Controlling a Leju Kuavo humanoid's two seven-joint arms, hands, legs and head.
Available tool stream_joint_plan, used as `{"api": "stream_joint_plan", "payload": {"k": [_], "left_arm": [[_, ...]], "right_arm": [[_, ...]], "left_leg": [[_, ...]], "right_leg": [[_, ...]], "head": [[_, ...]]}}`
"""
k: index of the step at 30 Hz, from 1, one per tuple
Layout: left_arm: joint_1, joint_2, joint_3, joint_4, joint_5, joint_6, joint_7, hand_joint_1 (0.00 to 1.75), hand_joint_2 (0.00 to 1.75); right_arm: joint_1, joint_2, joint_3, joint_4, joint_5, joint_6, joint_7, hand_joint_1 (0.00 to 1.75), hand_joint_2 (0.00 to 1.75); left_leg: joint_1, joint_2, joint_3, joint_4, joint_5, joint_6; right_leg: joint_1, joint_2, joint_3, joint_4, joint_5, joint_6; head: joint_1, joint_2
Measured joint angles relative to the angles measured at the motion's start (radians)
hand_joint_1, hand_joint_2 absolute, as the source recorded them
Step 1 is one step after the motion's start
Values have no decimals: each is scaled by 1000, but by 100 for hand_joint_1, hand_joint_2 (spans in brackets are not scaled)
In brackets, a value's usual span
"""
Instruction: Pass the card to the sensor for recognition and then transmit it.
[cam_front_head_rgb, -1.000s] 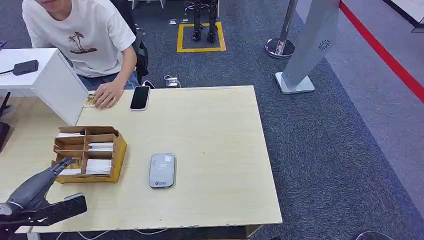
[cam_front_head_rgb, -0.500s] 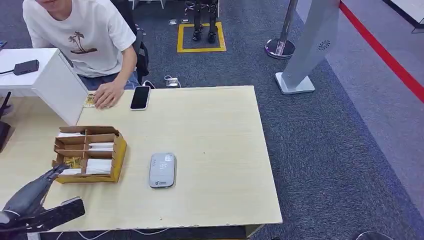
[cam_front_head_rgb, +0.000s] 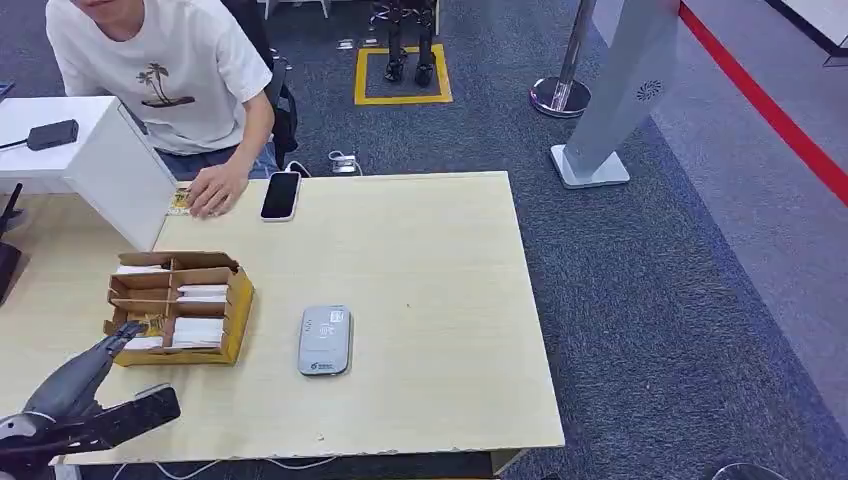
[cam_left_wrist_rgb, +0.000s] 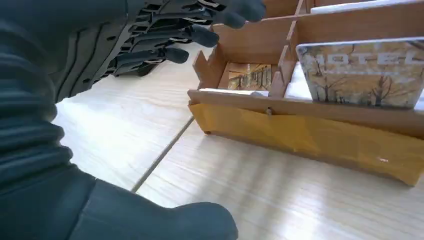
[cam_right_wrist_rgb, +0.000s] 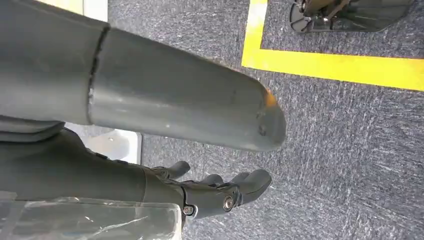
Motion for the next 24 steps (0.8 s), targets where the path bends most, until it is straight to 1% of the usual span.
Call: {"api": "stream_joint_plan", "payload": {"k": [14, 19, 24], "left_arm": [[-111, -45, -25, 75, -15, -26, -14, 0, 175], [-138, -46, -38, 93, -14, -35, -14, 0, 175], [-144, -44, -39, 98, -11, -38, -14, 0, 175]], "right_arm": [[-5, 0, 0, 0, 12, 4, 3, 0, 0], [-5, 0, 0, 0, 17, 5, 7, 0, 0], [-6, 0, 0, 0, 19, 6, 9, 0, 0]], "left_leg": [[0, 0, 0, 0, 0, 0], [0, 0, 0, 0, 0, 0], [0, 0, 0, 0, 0, 0]], "right_leg": [[0, 0, 0, 0, 0, 0], [0, 0, 0, 0, 0, 0], [0, 0, 0, 0, 0, 0]], "head": [[0, 0], [0, 0], [0, 0]]}}
